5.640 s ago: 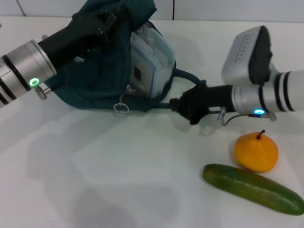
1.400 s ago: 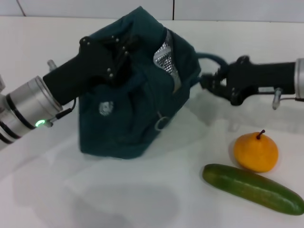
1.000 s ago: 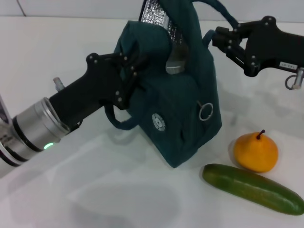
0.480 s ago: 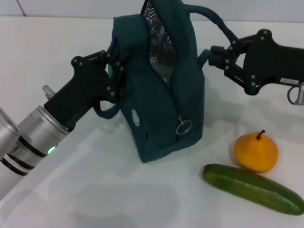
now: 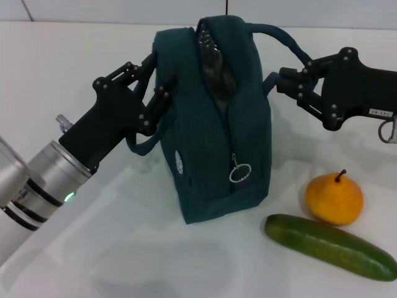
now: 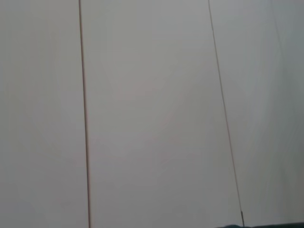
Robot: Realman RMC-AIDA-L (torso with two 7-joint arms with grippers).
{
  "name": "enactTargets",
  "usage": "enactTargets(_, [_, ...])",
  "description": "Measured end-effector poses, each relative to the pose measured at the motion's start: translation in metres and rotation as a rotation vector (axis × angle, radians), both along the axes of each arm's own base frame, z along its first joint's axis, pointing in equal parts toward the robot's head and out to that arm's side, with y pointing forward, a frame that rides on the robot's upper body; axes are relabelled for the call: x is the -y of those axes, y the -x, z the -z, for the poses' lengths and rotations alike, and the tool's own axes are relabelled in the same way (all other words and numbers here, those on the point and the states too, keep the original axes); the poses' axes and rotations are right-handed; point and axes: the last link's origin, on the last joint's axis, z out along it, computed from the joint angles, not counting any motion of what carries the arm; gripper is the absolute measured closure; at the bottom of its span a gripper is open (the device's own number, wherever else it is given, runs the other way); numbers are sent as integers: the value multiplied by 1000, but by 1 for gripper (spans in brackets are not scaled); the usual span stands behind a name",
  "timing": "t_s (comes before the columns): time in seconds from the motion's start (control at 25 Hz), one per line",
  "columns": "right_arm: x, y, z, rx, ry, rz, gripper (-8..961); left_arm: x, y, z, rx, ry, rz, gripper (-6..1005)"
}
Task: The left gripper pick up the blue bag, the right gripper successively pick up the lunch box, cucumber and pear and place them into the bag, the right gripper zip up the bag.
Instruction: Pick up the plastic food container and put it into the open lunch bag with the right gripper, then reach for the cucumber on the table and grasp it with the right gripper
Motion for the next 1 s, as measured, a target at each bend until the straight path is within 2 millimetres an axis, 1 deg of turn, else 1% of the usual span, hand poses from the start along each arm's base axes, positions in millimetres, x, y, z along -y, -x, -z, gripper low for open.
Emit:
enactTargets(0.2, [-1,-4,0,-10,12,44,890,-1,0,0,12,7,-7,623])
enactTargets(0.32, [-2,-8,-4,-26,0,59,811,-2,-1,0,13,7,-5,602])
enactTargets(0.44, [1,-12,-18,-80,-21,73,732,-3,-2,0,14,7,-1,601])
enactTargets(0.56, [6,-14,-31,-142,-7,74,601,-4,-3,0,13,7,0,600])
enactTargets(0.64, [9,-15,-38,-139,34,78,513,-4,-3,-1,12,7,1,600])
enactTargets(0.72, [10,-15,-43,-101,94,92,514,-5,-3,-1,10,5,4,599])
enactTargets(0.8, [13,-14,-47,-16,207,129,516,-5,-3,-2,8,2,6,598])
enactTargets(0.88, [16,-12,-51,25,278,147,517,-6,-4,-3,9,0,12,598])
enactTargets(1.0, [23,-6,-59,55,339,162,487,-7,-6,-3,8,2,24,597])
